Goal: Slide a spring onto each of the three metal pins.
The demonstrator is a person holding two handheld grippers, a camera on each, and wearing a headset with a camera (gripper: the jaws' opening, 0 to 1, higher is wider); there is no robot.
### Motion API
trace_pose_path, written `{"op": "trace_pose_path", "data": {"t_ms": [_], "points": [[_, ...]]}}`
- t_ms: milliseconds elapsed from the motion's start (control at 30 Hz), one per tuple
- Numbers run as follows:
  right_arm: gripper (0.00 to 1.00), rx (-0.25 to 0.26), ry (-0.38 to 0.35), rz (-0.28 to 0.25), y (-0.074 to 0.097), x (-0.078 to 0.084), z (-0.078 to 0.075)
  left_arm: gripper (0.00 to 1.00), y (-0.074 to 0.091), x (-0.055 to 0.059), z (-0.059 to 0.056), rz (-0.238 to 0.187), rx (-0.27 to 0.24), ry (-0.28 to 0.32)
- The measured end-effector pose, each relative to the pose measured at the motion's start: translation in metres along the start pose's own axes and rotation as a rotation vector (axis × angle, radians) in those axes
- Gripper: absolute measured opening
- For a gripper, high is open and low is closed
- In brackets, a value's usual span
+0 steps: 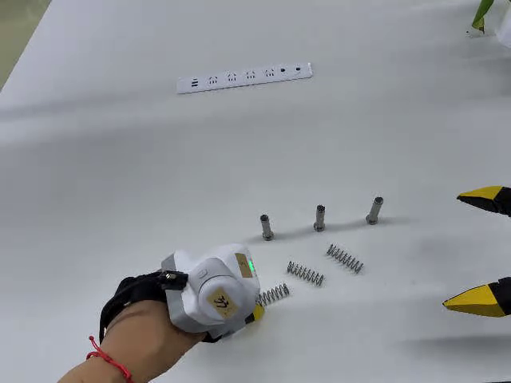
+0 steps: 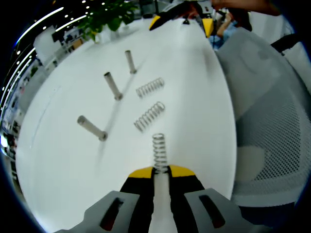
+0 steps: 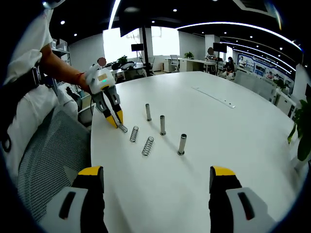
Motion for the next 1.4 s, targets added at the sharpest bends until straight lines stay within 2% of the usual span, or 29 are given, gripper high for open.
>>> {"op": "trace_pose_path", "data": {"t_ms": [333,567,767,867,967,1100,1133,1267,1367,1400], "points": [[0.9,-0.003,-0.005,-0.003,-0.001,-0.002,0.002,0.1,0.006,0.001,-0.001,-0.029,0.005,0.02],[0.9,0.005,-0.006,-0.008,0.003,-0.005,0.004,0.1,0.017,0.0,-0.003,-0.08,0.007,0.047],[0.89,0.013,-0.021,-0.046,0.009,-0.015,0.008,0.1,0.033,-0.004,-0.002,-0.175,0.01,0.11],[0.88,0.014,-0.021,-0.068,0.012,-0.023,0.011,0.1,0.042,-0.006,-0.002,-0.202,-0.003,0.118],[0.87,0.012,-0.039,-0.106,0.014,-0.033,0.014,0.1,0.053,-0.011,-0.002,-0.266,-0.003,0.145],[0.79,-0.017,-0.122,-0.202,0.014,-0.055,0.024,0.1,0.067,-0.02,-0.001,-0.359,-0.011,0.183],[0.77,-0.024,-0.141,-0.204,0.013,-0.058,0.027,0.1,0.07,-0.023,0.0,-0.387,-0.008,0.192],[0.68,-0.058,-0.199,-0.281,0.007,-0.08,0.038,0.1,0.083,-0.034,0.0,-0.471,-0.005,0.224],[0.59,-0.102,-0.292,-0.329,0.0,-0.098,0.047,0.1,0.093,-0.046,-0.001,-0.551,0.004,0.247],[0.54,-0.115,-0.317,-0.327,-0.002,-0.1,0.049,0.1,0.095,-0.047,-0.001,-0.562,0.004,0.252]]}}
Point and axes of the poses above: the centre of the closed fingertips' face, and the gripper's own axes: y roughly backward along the fingers, z roughly to its left, x roughly out of its underside, the point moved 8 cm from there along y, roughly backward along the fingers, and after that the axes turned 11 degrees about z, right-handed, at the moved point
